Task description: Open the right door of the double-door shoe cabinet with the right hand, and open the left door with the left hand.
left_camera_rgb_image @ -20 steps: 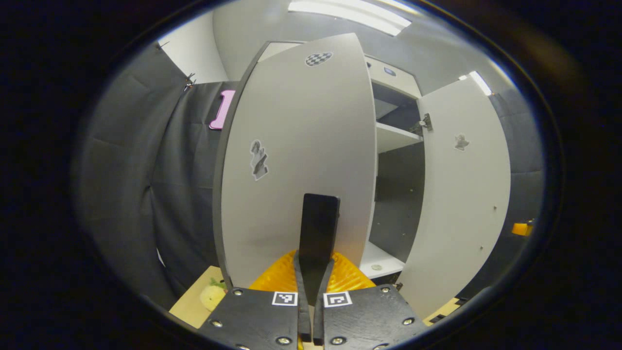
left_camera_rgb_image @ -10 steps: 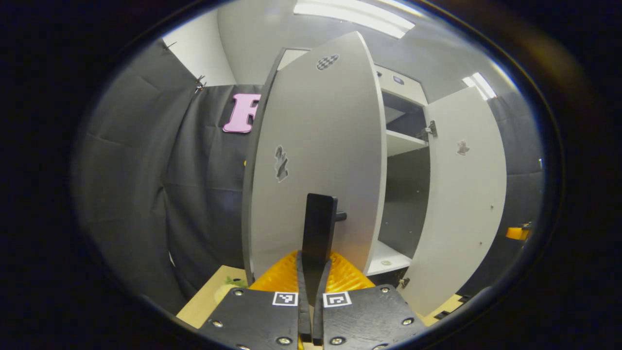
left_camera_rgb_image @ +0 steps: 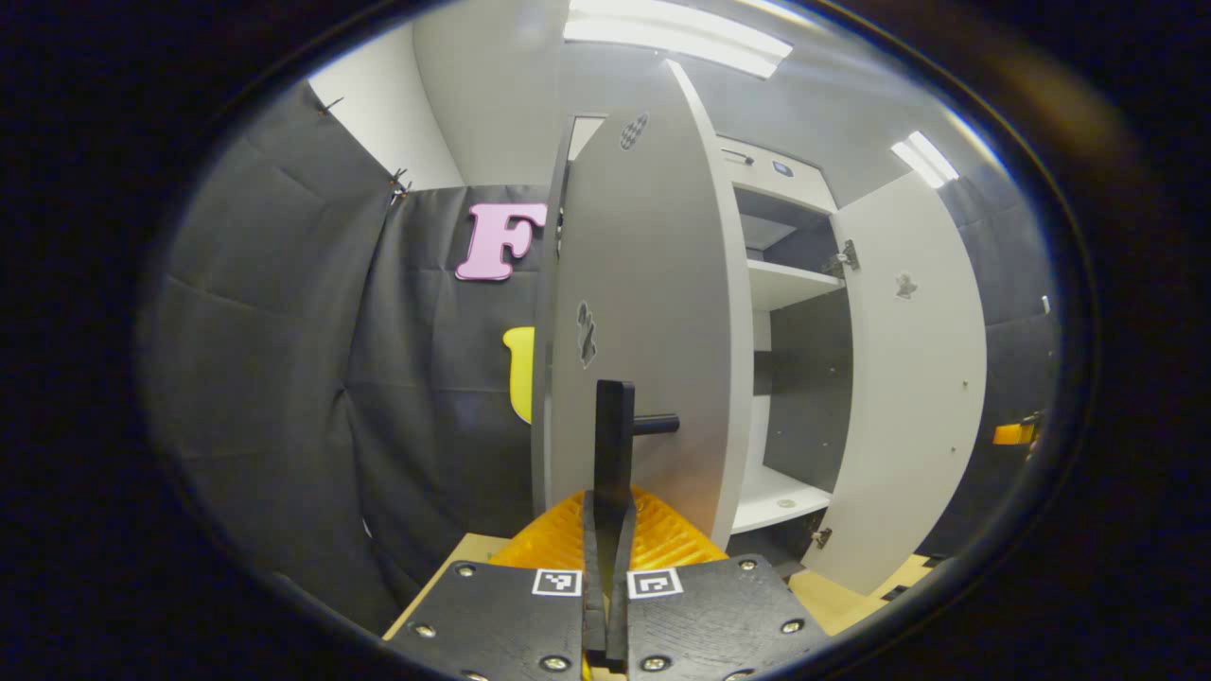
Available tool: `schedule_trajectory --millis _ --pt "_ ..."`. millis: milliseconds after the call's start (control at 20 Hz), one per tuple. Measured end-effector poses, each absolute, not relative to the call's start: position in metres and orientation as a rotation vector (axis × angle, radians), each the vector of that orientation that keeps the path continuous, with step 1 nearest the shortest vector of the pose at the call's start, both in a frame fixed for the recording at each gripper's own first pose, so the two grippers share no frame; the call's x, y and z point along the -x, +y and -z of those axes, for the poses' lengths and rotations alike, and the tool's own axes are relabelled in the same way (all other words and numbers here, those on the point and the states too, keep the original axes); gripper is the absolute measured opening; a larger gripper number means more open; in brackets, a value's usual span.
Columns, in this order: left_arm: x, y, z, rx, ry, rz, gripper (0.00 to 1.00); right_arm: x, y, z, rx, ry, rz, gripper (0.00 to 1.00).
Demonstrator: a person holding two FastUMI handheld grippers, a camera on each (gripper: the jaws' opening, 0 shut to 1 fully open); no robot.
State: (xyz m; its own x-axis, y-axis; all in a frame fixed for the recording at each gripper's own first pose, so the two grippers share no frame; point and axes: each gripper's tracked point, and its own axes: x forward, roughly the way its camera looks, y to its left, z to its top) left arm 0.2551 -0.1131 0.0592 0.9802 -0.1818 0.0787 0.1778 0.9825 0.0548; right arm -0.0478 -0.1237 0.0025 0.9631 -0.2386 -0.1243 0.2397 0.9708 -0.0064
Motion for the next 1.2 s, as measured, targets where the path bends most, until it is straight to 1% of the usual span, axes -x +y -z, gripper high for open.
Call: schedule_trajectory --millis 100,200,250,300,400,450,700,800,950,1050,1100,1200 --pt "-0.259 -0.105 -0.062 -0.082 -0.105 0.175 0.02 0.051 -0.126 -0.003 -0.005 0.128 0.245 0.92" --pt "-0.261 -0.091 -0.059 -0.111 -0.093 0.148 0.02 0.053 -0.128 -0.005 -0.006 0.122 0.245 0.92" --pt "-0.260 -0.081 -0.058 -0.122 -0.085 0.103 0.02 0.055 -0.128 -0.006 -0.008 0.122 0.242 0.92" --pt "-0.253 -0.071 -0.060 -0.121 -0.082 0.087 0.00 0.055 -0.127 -0.007 -0.011 0.123 0.240 0.92" --pt "-0.253 -0.100 -0.057 -0.023 -0.052 0.185 0.02 0.053 -0.127 -0.008 -0.024 0.120 0.233 0.92" --pt "-0.247 -0.106 -0.056 -0.004 -0.053 0.193 0.02 0.051 -0.124 -0.010 -0.030 0.119 0.226 0.92" --pt "-0.229 -0.098 -0.042 -0.023 -0.043 0.158 0.02 0.052 -0.109 -0.022 -0.023 0.110 0.206 0.92" --pt "-0.222 -0.096 -0.045 -0.051 -0.047 0.135 0.02 0.052 -0.103 -0.029 -0.015 0.095 0.192 0.92" --pt "-0.207 -0.096 -0.057 -0.041 -0.046 0.115 0.02 0.047 -0.103 -0.038 -0.007 0.065 0.160 0.92" --pt "-0.189 -0.086 -0.075 -0.028 -0.063 0.040 0.01 0.040 -0.105 -0.046 -0.012 0.043 0.130 0.92" --pt "-0.177 -0.086 -0.086 -0.011 -0.080 0.019 0.01 0.037 -0.106 -0.045 -0.011 0.049 0.112 0.98" --pt "-0.154 -0.095 -0.101 0.001 -0.108 0.002 0.01 0.035 -0.099 -0.046 -0.006 0.062 0.055 0.98"
